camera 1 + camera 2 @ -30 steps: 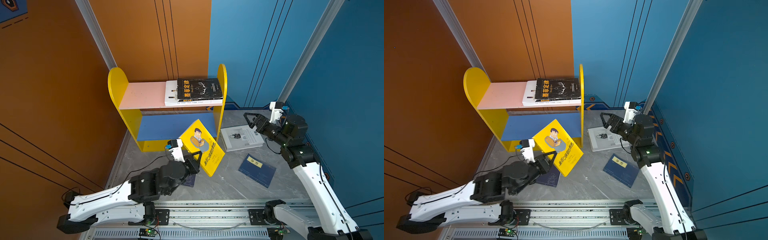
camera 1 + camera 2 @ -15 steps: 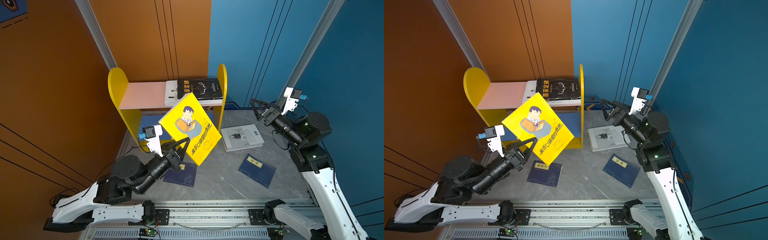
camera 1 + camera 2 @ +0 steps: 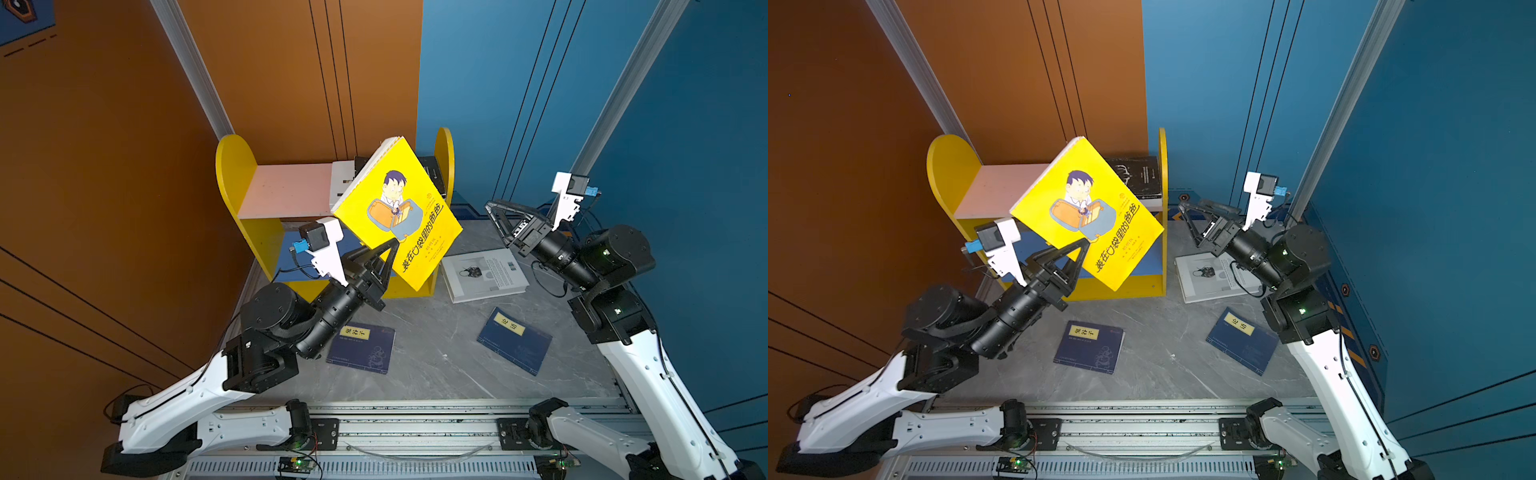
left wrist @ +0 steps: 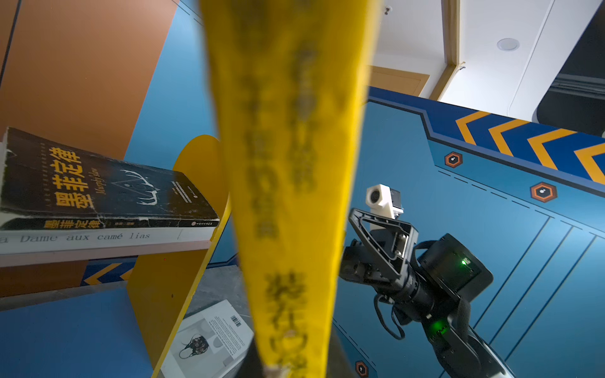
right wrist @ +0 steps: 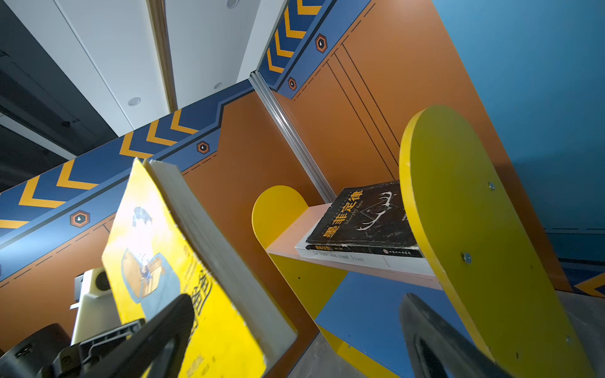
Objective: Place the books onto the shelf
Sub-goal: 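Carry the yellow book above the stack with the left gripper while the right approaches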
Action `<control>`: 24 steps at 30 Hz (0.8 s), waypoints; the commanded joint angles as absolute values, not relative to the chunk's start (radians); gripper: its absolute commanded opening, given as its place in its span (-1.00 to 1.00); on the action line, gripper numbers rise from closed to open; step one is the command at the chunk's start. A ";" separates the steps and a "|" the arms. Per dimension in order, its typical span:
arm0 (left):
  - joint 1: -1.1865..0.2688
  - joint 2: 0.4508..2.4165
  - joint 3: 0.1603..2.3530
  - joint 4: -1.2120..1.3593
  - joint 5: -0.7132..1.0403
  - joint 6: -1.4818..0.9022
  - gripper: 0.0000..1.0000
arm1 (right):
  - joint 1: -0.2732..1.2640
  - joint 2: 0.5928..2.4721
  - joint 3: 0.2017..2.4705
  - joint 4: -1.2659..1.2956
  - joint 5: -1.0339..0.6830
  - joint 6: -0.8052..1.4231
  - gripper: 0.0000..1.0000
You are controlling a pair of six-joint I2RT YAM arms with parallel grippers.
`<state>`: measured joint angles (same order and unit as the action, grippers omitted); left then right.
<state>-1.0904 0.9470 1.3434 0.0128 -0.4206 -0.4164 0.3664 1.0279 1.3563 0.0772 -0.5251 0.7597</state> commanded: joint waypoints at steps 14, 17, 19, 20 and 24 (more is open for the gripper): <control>-0.617 1.047 1.423 0.281 0.027 -0.939 -1.00 | 0.539 1.073 1.205 0.454 -0.529 0.937 0.99; -0.581 1.070 1.395 0.349 0.063 -1.019 -1.00 | 0.545 1.101 1.232 0.468 -0.585 0.955 0.98; -0.547 1.085 1.385 0.366 0.089 -1.077 -1.00 | 0.549 1.118 1.245 0.508 -0.610 0.986 0.97; -0.533 1.091 1.382 0.376 0.103 -1.095 -1.00 | 0.550 1.123 1.247 0.527 -0.612 0.995 0.97; -0.498 1.126 1.357 0.469 0.144 -1.181 -1.00 | 0.555 1.152 1.269 0.550 -0.581 1.019 0.94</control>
